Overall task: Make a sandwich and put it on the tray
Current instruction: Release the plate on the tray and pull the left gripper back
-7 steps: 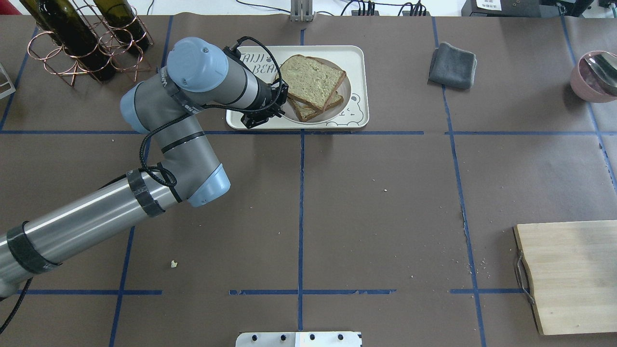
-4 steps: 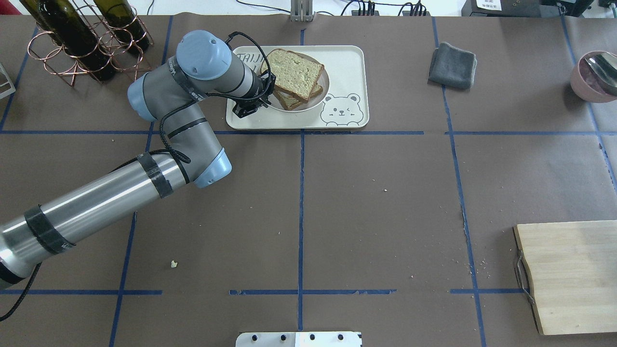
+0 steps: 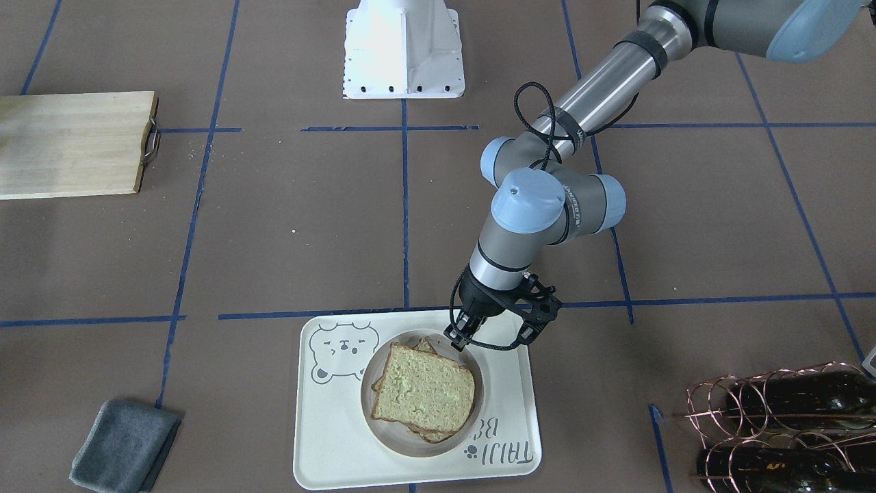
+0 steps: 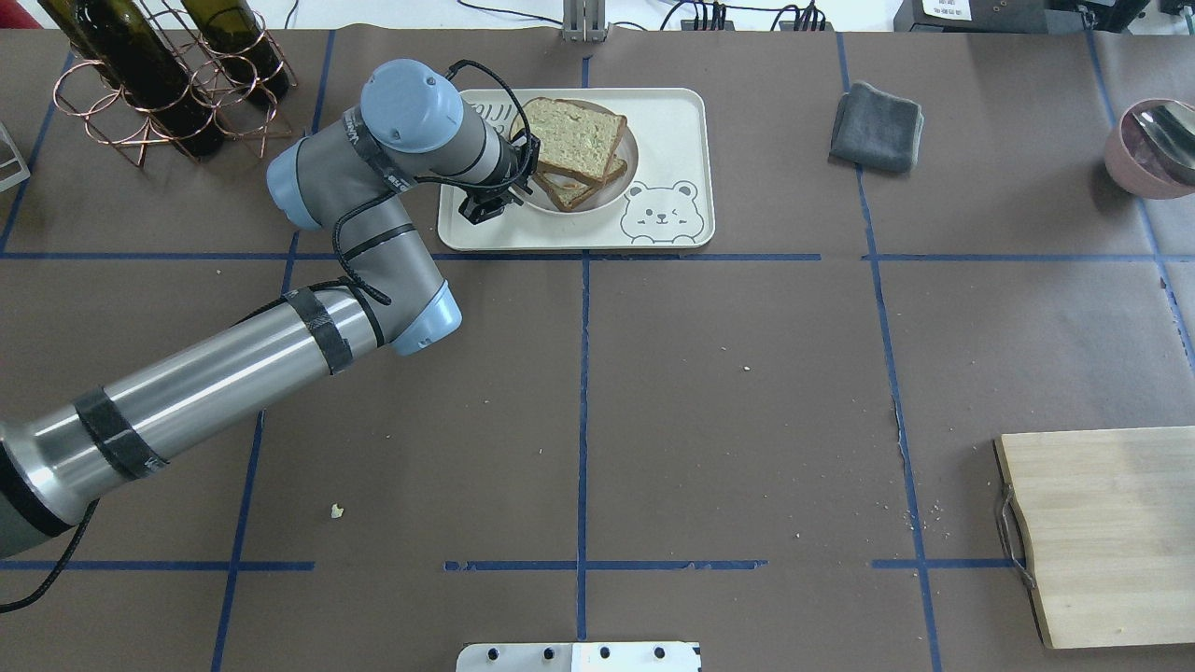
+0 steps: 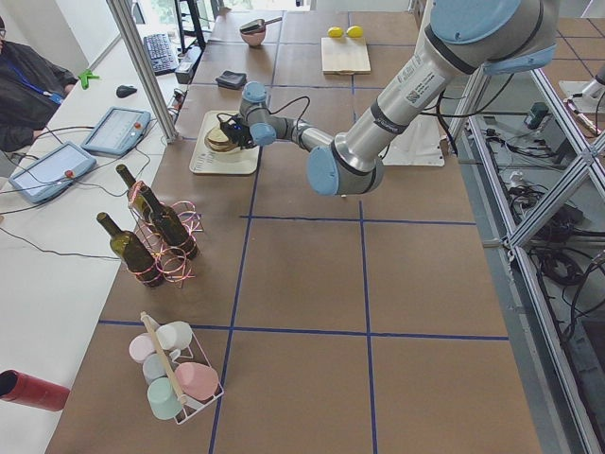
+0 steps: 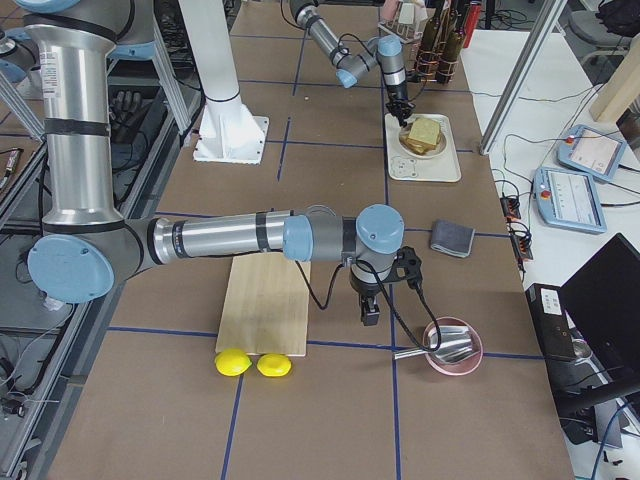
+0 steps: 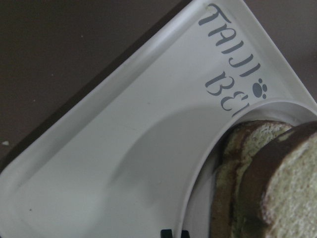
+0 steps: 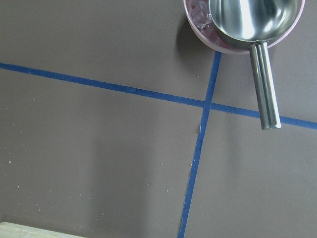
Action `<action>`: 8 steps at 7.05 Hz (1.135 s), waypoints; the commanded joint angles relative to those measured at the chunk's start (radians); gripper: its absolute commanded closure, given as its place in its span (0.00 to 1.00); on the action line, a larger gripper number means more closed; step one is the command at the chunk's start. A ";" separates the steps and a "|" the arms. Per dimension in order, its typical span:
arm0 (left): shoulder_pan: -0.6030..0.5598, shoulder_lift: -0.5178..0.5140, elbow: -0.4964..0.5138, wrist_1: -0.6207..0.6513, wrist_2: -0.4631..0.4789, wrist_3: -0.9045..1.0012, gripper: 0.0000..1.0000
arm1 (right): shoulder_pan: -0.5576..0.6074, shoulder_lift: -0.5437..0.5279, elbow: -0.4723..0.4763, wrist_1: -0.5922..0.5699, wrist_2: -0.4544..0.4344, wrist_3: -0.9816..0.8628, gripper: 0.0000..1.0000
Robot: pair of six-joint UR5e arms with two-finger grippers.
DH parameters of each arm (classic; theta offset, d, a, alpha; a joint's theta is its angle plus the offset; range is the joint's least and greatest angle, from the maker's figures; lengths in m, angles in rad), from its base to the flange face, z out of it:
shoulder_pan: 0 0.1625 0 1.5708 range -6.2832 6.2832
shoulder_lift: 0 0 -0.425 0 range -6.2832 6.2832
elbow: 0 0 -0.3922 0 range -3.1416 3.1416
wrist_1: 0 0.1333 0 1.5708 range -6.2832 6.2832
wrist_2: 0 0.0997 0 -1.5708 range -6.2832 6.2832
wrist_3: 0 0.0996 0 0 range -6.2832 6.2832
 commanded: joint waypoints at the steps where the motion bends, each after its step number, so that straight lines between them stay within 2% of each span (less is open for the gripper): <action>1: -0.003 0.003 -0.017 0.001 -0.001 0.045 0.00 | 0.000 0.000 -0.001 0.000 -0.001 0.000 0.00; 2: -0.003 0.063 -0.125 0.030 -0.011 0.093 0.00 | 0.000 0.000 -0.003 0.000 -0.001 -0.002 0.00; 3: -0.003 0.172 -0.278 0.065 -0.035 0.231 0.00 | 0.000 0.000 -0.003 0.000 -0.001 -0.002 0.00; 5: -0.042 0.255 -0.484 0.282 -0.066 0.462 0.00 | 0.003 -0.005 -0.004 0.000 -0.003 -0.003 0.00; 6: -0.057 0.329 -0.632 0.394 -0.061 0.675 0.00 | 0.006 -0.012 -0.009 0.000 -0.010 -0.005 0.00; 7: -0.106 0.398 -0.728 0.448 -0.064 0.831 0.00 | 0.012 -0.017 -0.014 0.000 -0.014 -0.005 0.00; 8: -0.159 0.465 -0.770 0.464 -0.067 1.069 0.00 | 0.029 -0.018 -0.018 0.000 -0.014 -0.003 0.00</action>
